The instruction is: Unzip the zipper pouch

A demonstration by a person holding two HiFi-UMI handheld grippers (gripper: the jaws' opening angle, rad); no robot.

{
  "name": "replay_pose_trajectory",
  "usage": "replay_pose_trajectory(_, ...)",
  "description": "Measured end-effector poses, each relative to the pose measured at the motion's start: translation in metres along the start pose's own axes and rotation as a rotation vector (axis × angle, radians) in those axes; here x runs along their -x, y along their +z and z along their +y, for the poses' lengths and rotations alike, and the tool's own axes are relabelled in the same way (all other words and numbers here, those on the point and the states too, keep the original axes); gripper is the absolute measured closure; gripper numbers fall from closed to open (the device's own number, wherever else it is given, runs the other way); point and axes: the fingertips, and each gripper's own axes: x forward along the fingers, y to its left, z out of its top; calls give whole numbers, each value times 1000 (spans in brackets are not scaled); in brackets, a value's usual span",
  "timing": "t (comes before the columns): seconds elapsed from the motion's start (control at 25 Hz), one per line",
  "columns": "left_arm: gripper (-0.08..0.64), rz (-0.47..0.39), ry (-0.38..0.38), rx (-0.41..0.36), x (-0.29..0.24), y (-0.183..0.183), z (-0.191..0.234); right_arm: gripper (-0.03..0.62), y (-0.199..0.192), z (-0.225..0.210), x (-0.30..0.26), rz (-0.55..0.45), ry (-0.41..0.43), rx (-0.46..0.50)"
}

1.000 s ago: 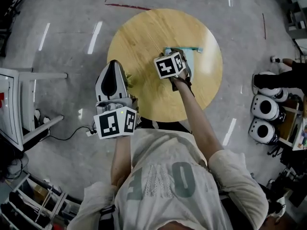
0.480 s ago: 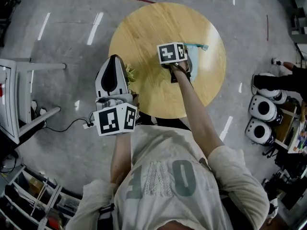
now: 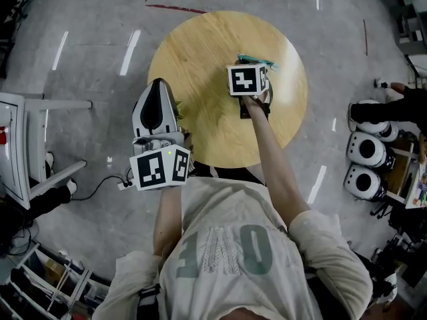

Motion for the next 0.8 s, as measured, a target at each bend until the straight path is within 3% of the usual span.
replay_pose_trajectory(0.24, 532, -51, -78, -23, -5, 24, -27, 557, 40, -27, 60, -194, 31, -102)
replay_pose_trajectory(0.56, 532, -110, -197, -49, -14, 66, -71, 558, 93, -50, 178, -569, 132, -164)
replay_pose_trajectory(0.8, 532, -131, -396, -135, -10, 88, -130, 558, 95, -56, 266, -809, 221, -140)
